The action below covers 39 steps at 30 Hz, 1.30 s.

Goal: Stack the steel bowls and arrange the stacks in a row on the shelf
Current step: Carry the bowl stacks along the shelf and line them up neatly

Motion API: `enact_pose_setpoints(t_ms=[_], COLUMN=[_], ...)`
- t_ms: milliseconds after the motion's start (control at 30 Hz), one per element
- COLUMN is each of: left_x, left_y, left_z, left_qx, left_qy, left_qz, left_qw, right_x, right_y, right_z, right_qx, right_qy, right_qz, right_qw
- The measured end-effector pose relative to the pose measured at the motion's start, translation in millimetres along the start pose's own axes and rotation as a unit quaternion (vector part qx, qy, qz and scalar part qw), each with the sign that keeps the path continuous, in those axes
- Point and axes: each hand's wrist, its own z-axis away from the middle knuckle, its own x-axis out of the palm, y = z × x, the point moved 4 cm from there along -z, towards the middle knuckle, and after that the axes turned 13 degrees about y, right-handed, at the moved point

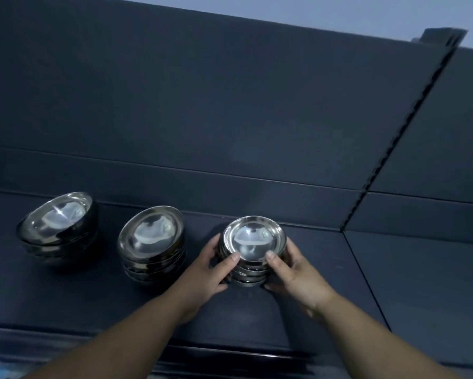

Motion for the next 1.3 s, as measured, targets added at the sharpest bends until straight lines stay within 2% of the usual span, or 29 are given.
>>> enact_pose_setpoints(t_ms=[200, 433, 600, 867, 1000, 1300], left_x=[24.8, 102.9, 194.6, 393.5, 476.5, 582.7], left_y=[1.9, 2.4, -5.1, -37.1, -53.2, -53.7], left_z=[8.4, 31.7, 62.9, 137.5, 169.9, 168.2], left_qx=[0.02, 0.026, 0.026, -0.003, -0.019, -0.018], left_qy=[-0.043, -0.12, -0.166, -0.25, -0.265, -0.291], left_qz=[0.016, -0.004, -0.027, 0.0, 0.004, 0.006], left_qw=[0.999, 0.992, 0.986, 0.968, 0.964, 0.957], right_x=[-25.7, -108.5, -197.4, -386.2, -464.9, -563.7], right_y=[2.0, 0.3, 14.8, 40.0, 51.4, 54.1], right_z=[22.4, 69.2, 117.4, 212.0, 245.6, 243.9], right_qx=[-0.011, -0.047, -0.039, -0.032, -0.026, -0.031], right_qy=[0.032, 0.092, 0.149, 0.24, 0.265, 0.291], right_qz=[-0.019, -0.01, -0.07, -0.072, -0.052, -0.058], right_qw=[0.999, 0.995, 0.986, 0.968, 0.963, 0.954])
